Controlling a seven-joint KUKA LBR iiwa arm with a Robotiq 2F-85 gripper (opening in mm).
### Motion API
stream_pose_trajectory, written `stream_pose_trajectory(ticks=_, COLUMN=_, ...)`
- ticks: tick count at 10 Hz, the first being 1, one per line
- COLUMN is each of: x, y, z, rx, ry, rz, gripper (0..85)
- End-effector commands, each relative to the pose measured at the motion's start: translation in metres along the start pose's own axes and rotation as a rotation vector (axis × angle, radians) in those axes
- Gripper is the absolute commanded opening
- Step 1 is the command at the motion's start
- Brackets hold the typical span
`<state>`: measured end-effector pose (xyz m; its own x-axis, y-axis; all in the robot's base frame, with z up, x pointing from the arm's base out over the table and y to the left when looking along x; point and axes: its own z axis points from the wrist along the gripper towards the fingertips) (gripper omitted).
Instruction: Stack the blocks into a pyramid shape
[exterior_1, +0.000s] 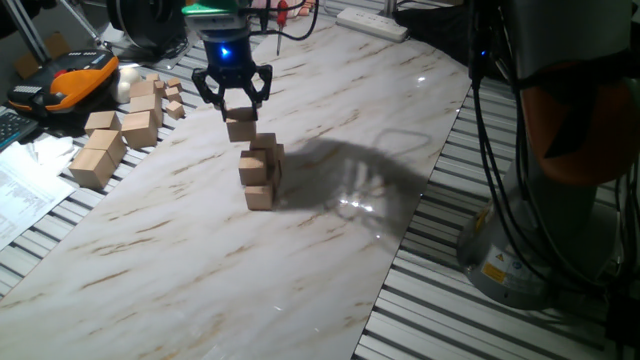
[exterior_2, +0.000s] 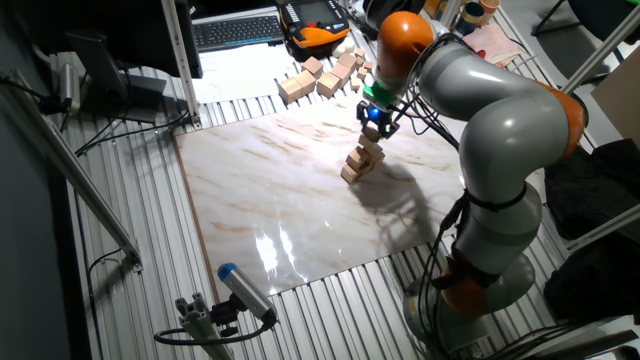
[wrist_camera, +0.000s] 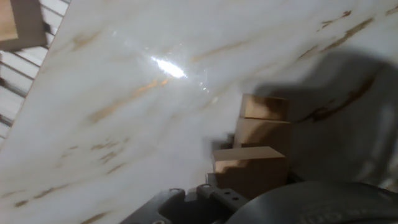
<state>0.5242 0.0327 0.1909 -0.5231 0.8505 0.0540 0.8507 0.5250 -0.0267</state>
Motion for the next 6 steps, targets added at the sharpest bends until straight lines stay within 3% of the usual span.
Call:
stream_pose_trajectory(ticks=1, x=-0.001, y=-0.004, z=-0.001, rx=-0.005, ry=0.007, rz=-0.006, gripper=0.0)
stream_pose_trajectory(ticks=3, x=0.0, y=-0.006, z=0.003, rx=-0.023, ry=0.019, rz=0.006, gripper=0.0)
stream_pose_trajectory(ticks=6, x=0.006, y=-0.005, z=0.021, rx=-0.014, ry=-0.006, rz=0.025, gripper=0.0)
